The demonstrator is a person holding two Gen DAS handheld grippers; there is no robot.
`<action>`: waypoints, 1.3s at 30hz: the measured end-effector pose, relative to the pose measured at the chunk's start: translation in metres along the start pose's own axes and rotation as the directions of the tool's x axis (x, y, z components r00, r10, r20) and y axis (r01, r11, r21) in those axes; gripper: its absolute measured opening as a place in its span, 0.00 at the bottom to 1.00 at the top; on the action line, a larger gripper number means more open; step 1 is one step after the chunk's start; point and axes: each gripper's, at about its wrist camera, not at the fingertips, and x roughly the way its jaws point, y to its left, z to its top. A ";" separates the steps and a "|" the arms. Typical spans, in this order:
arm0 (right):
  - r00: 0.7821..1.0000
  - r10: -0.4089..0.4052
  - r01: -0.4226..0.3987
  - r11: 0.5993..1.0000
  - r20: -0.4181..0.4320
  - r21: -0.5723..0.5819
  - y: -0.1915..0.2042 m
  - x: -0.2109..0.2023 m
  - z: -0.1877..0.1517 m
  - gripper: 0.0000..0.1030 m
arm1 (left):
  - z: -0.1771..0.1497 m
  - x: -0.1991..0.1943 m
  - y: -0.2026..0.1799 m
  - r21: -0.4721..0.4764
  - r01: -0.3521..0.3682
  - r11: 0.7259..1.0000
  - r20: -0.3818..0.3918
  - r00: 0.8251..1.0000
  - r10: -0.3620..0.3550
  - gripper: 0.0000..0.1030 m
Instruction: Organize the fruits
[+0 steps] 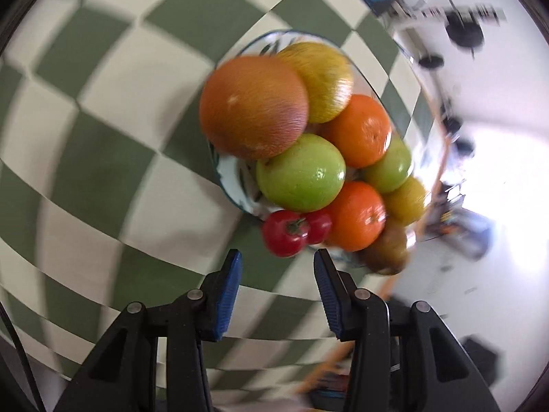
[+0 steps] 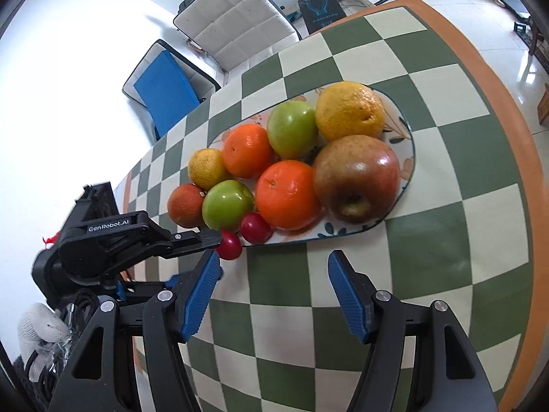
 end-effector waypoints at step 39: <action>0.862 -0.317 0.412 0.893 0.396 -0.181 0.139 -0.296 -0.119 0.95 | -0.240 -0.230 -0.080 0.431 -0.423 0.797 0.602 0.793 0.095 0.84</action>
